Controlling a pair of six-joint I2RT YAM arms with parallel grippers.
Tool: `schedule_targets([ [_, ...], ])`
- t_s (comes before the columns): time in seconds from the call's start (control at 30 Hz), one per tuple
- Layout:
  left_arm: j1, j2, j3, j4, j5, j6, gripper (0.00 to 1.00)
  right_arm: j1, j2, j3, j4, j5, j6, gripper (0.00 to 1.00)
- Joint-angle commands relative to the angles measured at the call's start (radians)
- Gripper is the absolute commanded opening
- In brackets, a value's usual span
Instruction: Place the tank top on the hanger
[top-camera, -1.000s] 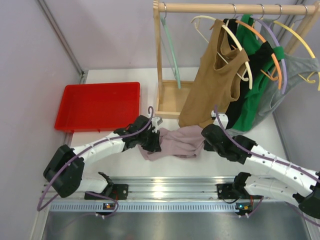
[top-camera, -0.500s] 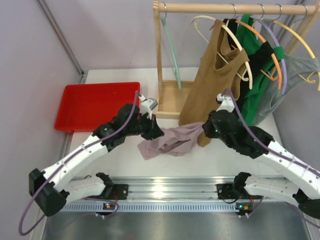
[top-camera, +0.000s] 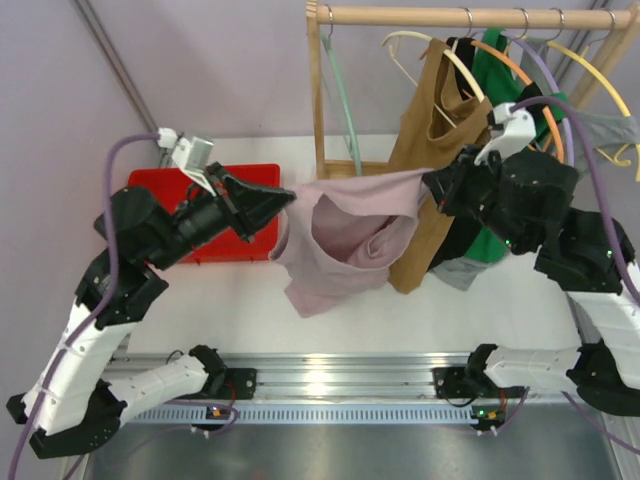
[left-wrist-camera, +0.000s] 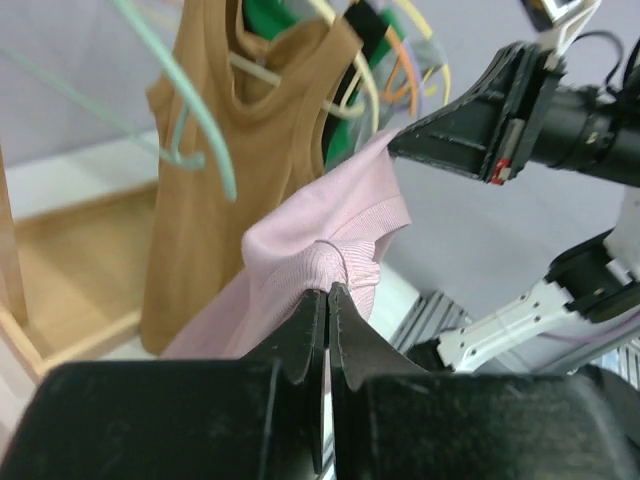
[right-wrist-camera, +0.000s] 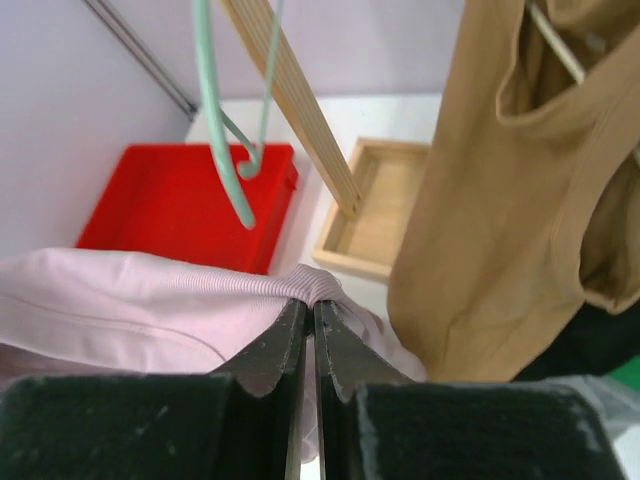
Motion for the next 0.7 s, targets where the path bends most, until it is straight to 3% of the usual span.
schedule_targets([
  [0.0, -0.004, 0.049, 0.162, -0.008, -0.04, 0.019, 0.0, -0.012, 0.046, 0.181, -0.023, 0.016, -0.105, 0.03],
  [0.1, -0.002, 0.107, 0.339, -0.032, -0.043, 0.047, 0.0, -0.012, 0.091, 0.321, -0.034, 0.016, -0.142, 0.03],
  [0.2, -0.002, 0.152, 0.416, -0.043, -0.039, 0.059, 0.0, -0.012, 0.111, 0.41, -0.025, 0.012, -0.167, 0.03],
  [0.37, -0.002, 0.143, 0.392, -0.053, -0.068, 0.033, 0.0, -0.012, 0.12, 0.392, -0.04, -0.011, -0.151, 0.03],
  [0.5, -0.002, 0.089, 0.237, -0.091, -0.126, -0.001, 0.0, -0.013, 0.093, 0.241, -0.08, -0.075, -0.072, 0.01],
  [0.67, -0.002, -0.026, -0.064, -0.082, -0.198, -0.102, 0.0, -0.012, 0.004, -0.178, -0.046, -0.144, 0.037, 0.01],
])
